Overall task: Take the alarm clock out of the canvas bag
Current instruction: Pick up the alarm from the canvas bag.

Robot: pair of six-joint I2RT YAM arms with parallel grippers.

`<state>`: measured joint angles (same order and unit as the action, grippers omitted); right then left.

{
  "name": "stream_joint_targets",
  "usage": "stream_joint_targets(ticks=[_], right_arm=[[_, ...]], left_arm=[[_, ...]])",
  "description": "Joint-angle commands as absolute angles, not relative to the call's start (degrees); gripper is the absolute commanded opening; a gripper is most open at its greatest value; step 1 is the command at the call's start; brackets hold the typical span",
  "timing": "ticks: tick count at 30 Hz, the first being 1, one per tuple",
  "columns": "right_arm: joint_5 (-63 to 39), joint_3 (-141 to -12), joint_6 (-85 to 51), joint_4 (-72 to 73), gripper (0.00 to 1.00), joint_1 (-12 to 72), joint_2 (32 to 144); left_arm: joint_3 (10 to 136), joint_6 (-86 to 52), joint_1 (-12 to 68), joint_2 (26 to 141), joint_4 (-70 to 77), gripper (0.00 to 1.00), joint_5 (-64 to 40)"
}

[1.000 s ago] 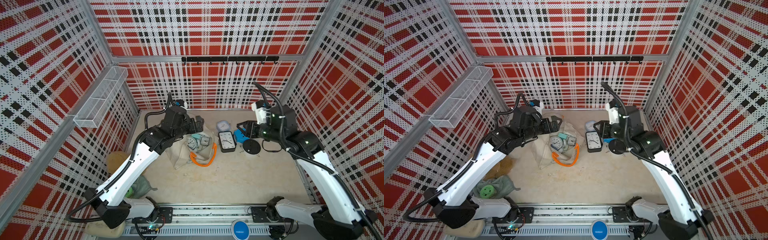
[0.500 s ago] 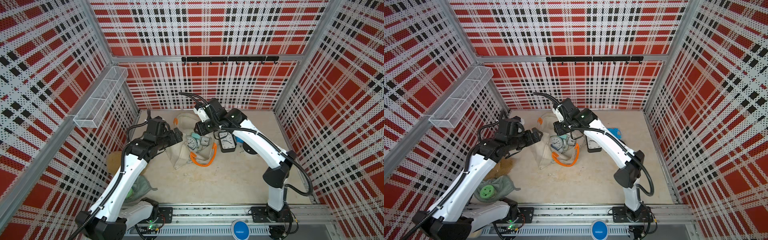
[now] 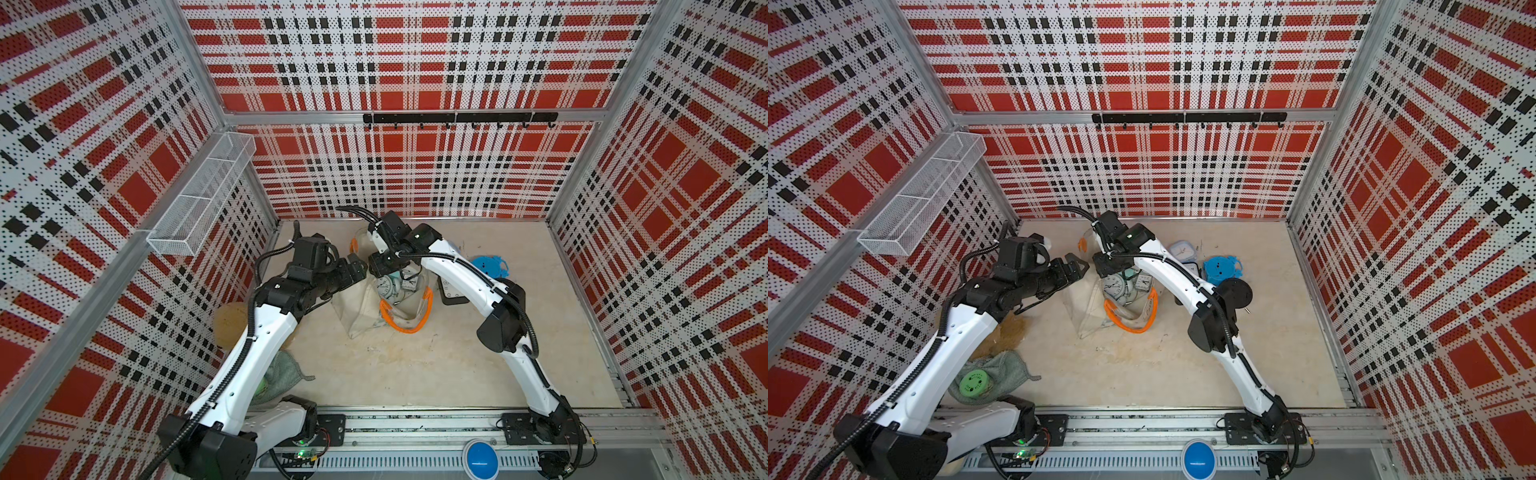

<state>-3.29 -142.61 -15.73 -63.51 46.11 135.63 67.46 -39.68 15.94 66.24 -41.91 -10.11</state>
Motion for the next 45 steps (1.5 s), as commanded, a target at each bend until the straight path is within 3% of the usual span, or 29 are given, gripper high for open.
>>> stream_joint_targets(ticks=[1,8,15,22,26,31,37,40,45], right_arm=[[2.6,-144.3,-13.7,-64.4,0.56,43.9,136.5],[1.9,-143.3,-10.3,-62.9,0.61,41.8,133.8],[-1.9,-132.0,-11.4,-53.1,0.62,41.7,123.0],[0.7,-135.7,-11.2,-57.5,0.59,40.6,126.0],[1.1,-137.9,-9.6,-58.5,0.58,40.6,129.3],[3.9,-141.1,-6.2,-60.7,0.57,41.3,133.6],[11.8,-141.0,-1.7,-59.7,0.60,43.3,136.2],[15.3,-141.1,-0.5,-59.1,0.63,43.3,137.2],[16.8,-140.6,2.0,-58.6,0.64,42.7,138.8]], left_arm=[[67.0,-40.5,16.6,67.8,-38.8,0.93,-11.3],[70.0,-39.3,22.0,72.9,-38.1,0.96,-9.8],[70.9,-40.2,26.5,75.6,-37.5,0.97,-6.3],[72.3,-38.0,30.1,79.1,-39.9,0.95,2.2],[72.8,-36.4,31.3,81.9,-42.2,0.86,6.5],[70.7,-37.7,31.0,82.5,-43.0,0.60,8.2],[68.1,-38.5,30.6,80.3,-42.1,0.38,8.8],[67.0,-38.6,30.2,78.9,-41.9,0.32,8.3],[65.2,-39.1,30.0,76.7,-41.4,0.30,7.4]])
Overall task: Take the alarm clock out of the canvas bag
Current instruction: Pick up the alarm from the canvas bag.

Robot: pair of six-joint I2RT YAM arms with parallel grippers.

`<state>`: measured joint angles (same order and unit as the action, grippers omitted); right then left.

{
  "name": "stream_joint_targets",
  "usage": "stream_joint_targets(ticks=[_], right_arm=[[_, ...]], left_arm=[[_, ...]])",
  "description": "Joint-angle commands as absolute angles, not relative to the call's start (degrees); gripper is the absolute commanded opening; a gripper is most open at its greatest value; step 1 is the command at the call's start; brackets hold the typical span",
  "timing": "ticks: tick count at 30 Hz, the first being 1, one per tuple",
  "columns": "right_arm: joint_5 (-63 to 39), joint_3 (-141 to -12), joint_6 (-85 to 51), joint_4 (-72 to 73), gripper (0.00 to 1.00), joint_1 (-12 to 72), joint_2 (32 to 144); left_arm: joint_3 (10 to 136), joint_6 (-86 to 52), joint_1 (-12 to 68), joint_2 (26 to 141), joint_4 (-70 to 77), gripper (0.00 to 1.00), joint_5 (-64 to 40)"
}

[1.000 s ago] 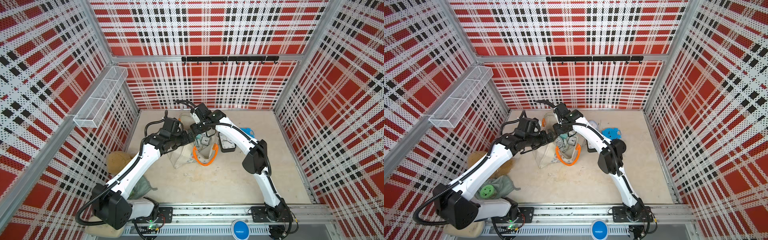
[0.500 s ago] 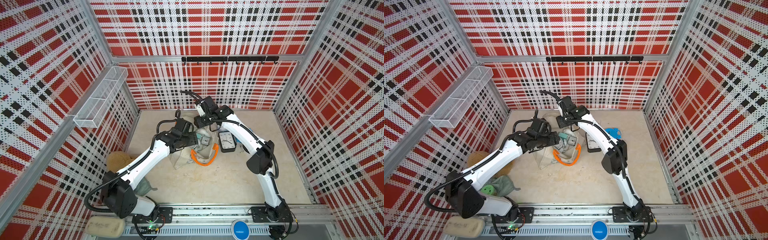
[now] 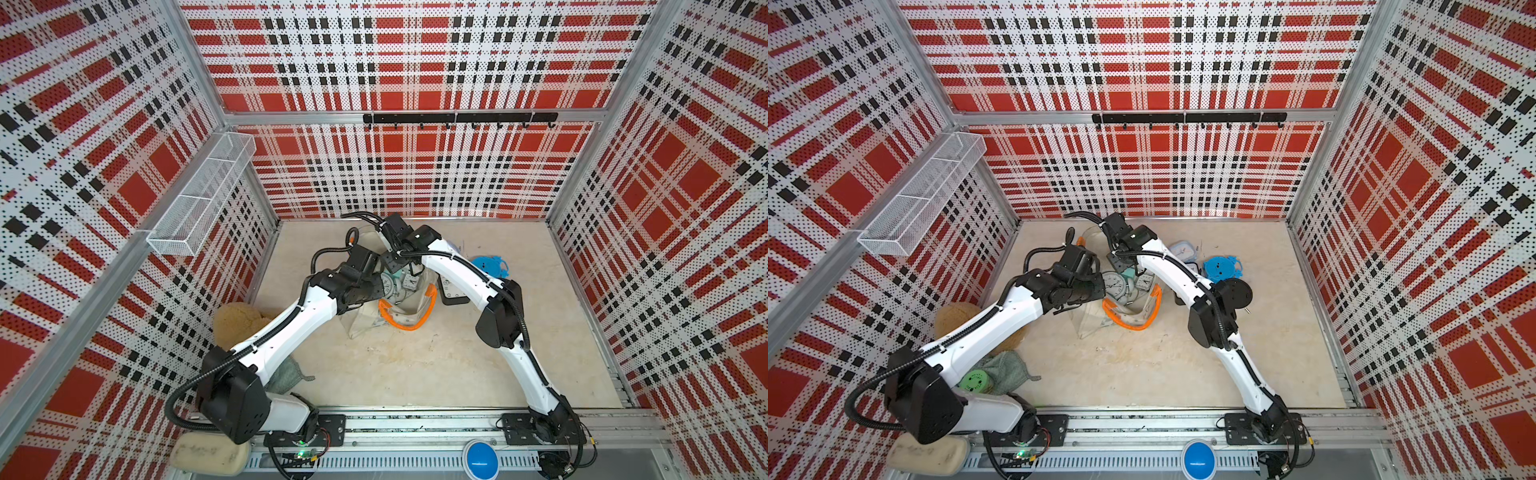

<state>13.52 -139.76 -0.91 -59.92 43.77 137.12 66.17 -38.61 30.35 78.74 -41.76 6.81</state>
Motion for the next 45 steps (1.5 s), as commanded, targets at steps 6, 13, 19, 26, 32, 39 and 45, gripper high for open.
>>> stream_joint_targets(ticks=[6,13,19,26,32,39,45], right_arm=[[18.0,-141.4,1.9,-59.0,0.70,42.2,140.5],[21.3,-144.3,-0.3,-61.5,0.80,41.9,145.2],[23.2,-144.3,-2.5,-60.6,0.81,41.1,145.7],[21.3,-144.3,-4.1,-59.9,0.80,39.6,146.2],[18.6,-144.3,-5.4,-59.7,0.81,39.1,147.7],[16.0,-145.6,-6.2,-60.1,0.63,38.9,149.3],[17.2,-145.2,-5.8,-60.3,0.59,38.9,149.3]], left_arm=[[64.1,-39.4,31.0,75.9,-41.0,0.30,6.4],[63.8,-39.3,31.6,76.4,-40.2,0.31,5.0],[62.5,-39.4,31.6,75.7,-39.3,0.31,4.8],[62.0,-39.0,31.5,75.9,-39.2,0.32,4.4],[62.0,-39.2,31.2,75.9,-39.1,0.32,4.1],[62.0,-39.2,31.0,76.1,-39.1,0.32,3.8],[62.1,-39.4,30.9,76.3,-38.8,0.32,3.4]])
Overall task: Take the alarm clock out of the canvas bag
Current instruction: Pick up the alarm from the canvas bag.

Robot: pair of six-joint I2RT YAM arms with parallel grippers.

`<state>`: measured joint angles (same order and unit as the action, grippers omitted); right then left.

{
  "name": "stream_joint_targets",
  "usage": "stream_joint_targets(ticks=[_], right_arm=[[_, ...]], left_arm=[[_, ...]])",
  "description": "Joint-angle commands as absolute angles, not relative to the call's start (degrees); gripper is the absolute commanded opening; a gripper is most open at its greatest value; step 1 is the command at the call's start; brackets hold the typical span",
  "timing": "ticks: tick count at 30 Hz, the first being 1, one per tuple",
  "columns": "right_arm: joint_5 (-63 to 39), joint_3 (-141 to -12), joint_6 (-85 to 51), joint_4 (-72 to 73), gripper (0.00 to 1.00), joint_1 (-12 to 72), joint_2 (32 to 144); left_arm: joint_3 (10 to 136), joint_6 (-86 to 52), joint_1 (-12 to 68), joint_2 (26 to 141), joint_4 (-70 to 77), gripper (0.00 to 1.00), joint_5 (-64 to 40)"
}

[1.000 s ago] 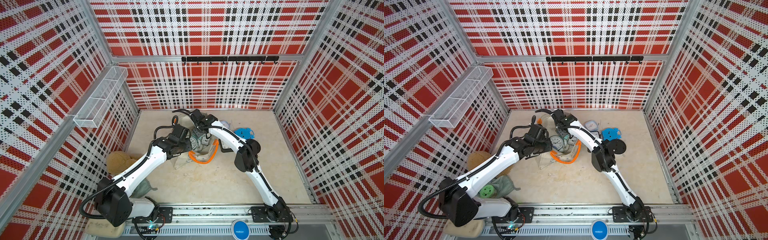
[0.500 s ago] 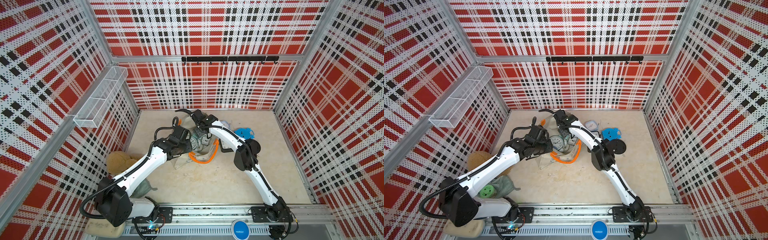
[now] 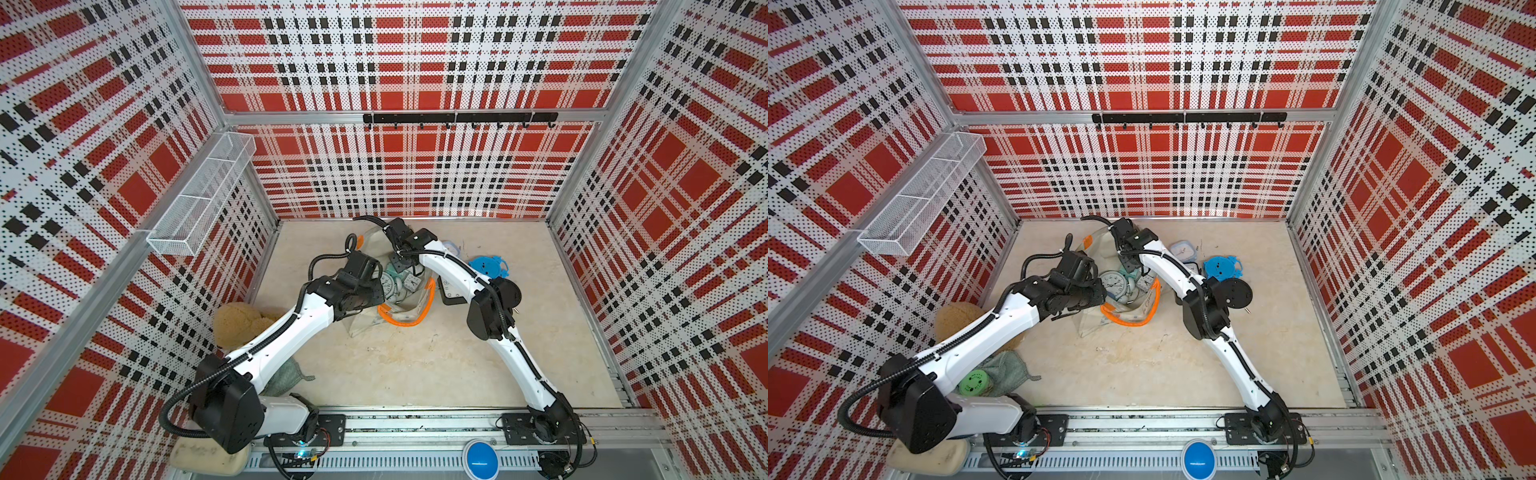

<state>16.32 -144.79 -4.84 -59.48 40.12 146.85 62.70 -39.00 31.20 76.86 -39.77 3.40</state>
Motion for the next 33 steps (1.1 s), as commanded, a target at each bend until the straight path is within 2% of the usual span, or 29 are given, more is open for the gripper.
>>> stream_joint_targets(ticks=[1,6,13,19,26,33], right_arm=[[17.7,-145.1,-5.5,-60.2,0.60,38.9,149.2],[22.6,-143.2,-6.0,-60.4,0.61,38.9,148.4],[23.4,-143.0,-7.1,-60.7,0.49,38.9,148.1],[21.8,-142.1,-7.1,-59.7,0.41,38.9,145.5],[18.2,-141.3,-6.7,-58.6,0.40,39.1,140.6],[12.1,-135.2,-3.9,-53.0,0.39,40.9,131.5]], left_arm=[[62.1,-39.5,30.9,76.5,-38.8,0.32,3.3],[62.4,-39.6,30.9,77.0,-38.2,0.33,2.8],[62.6,-39.6,30.9,77.1,-38.2,0.34,2.7],[62.8,-39.9,30.9,77.1,-38.1,0.34,2.6],[63.2,-39.7,30.8,75.9,-38.7,0.34,3.7],[60.4,-39.7,27.7,71.9,-39.6,0.32,4.1]])
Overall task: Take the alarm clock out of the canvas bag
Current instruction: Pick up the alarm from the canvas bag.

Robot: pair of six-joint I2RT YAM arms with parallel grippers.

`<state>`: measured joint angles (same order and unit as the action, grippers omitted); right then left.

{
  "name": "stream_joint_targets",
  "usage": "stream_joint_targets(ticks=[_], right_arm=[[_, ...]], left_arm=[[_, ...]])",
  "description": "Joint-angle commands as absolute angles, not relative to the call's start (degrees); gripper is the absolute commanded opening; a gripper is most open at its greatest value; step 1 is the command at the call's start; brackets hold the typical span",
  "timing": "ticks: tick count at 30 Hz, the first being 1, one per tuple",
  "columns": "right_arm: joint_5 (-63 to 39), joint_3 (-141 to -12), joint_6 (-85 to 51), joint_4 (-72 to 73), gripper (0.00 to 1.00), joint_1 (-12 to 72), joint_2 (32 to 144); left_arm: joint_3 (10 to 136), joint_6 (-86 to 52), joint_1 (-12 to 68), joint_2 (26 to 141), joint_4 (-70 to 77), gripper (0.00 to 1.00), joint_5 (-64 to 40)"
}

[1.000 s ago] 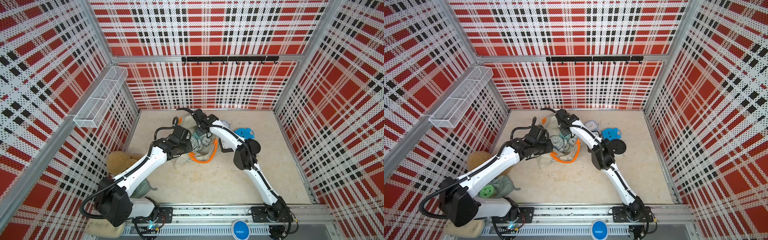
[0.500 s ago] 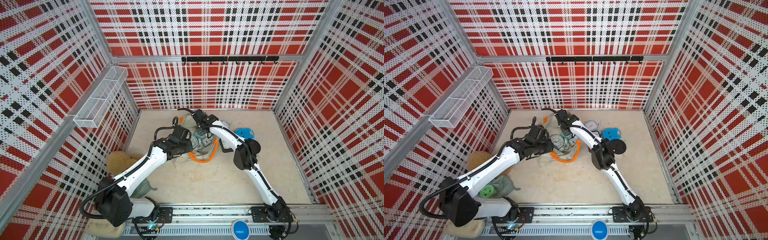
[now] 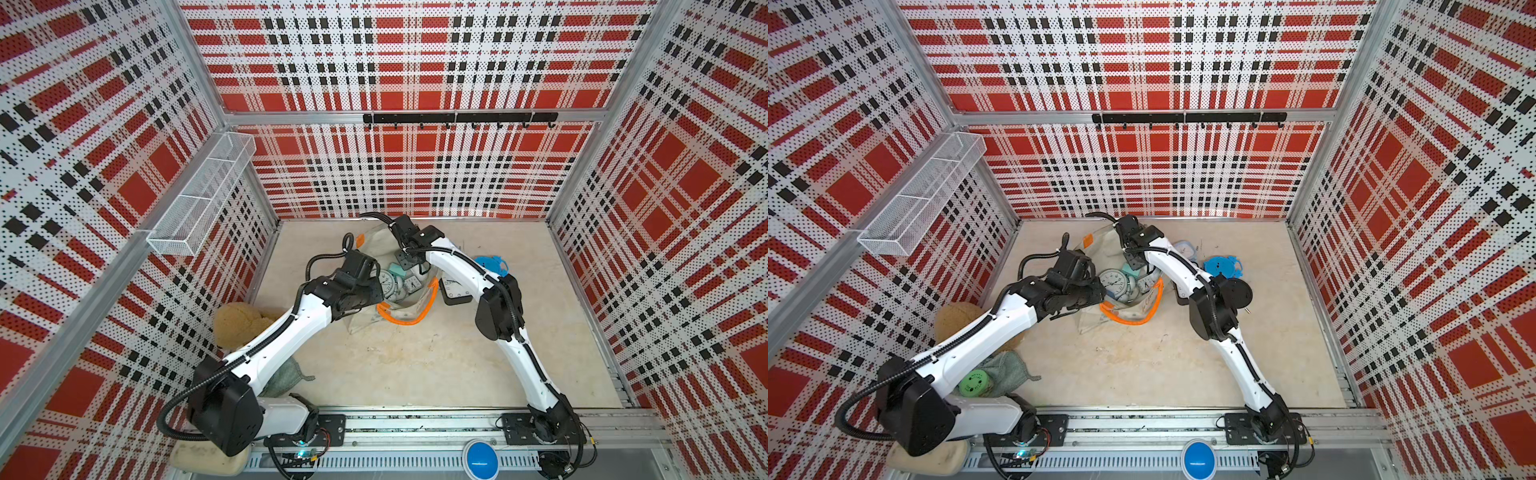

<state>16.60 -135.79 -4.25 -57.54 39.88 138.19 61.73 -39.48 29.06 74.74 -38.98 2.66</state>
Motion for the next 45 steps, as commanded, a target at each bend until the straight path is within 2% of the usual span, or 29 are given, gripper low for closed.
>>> stream_joint_targets(ticks=[1,3,7,12,21,23,26,30,37,41,45], right_arm=[[11.4,-134.8,-3.7,-52.8,0.39,41.3,130.4],[10.8,-134.6,-3.4,-52.9,0.39,41.6,128.8],[2.4,-134.5,-3.8,-52.5,0.39,41.8,125.6],[-3.6,-134.6,-5.3,-51.9,0.39,41.9,122.0],[-8.0,-134.0,-8.3,-52.8,0.41,42.6,119.4],[-8.8,-133.1,-9.4,-53.3,0.46,43.0,120.1],[-9.8,-129.3,-11.5,-53.2,0.52,43.7,121.0],[-8.4,-124.8,-12.7,-53.2,0.60,45.4,123.0],[1.6,-124.1,-16.2,-59.6,0.80,46.8,126.9],[2.7,-120.8,-17.3,-58.1,0.85,46.8,126.0],[2.7,-122.8,-15.8,-61.3,0.91,46.8,127.4]], left_arm=[[59.8,-39.6,27.0,71.0,-39.7,0.31,4.2],[58.9,-39.4,25.9,69.5,-40.0,0.31,4.4],[56.5,-38.8,22.4,66.4,-41.5,0.30,4.1],[55.9,-37.5,18.8,62.9,-42.8,0.29,3.6],[58.2,-34.7,17.8,60.6,-46.0,0.30,3.7],[57.2,-35.2,17.8,60.0,-46.0,0.29,3.5],[54.8,-36.2,18.7,59.1,-46.0,0.20,3.5],[52.3,-38.3,21.9,58.9,-46.0,0.19,3.7],[48.2,-43.8,28.5,60.3,-45.3,0.16,4.7],[45.1,-46.7,29.3,60.1,-43.1,0.16,3.4],[44.0,-47.3,29.3,59.7,-42.5,0.16,3.3]])
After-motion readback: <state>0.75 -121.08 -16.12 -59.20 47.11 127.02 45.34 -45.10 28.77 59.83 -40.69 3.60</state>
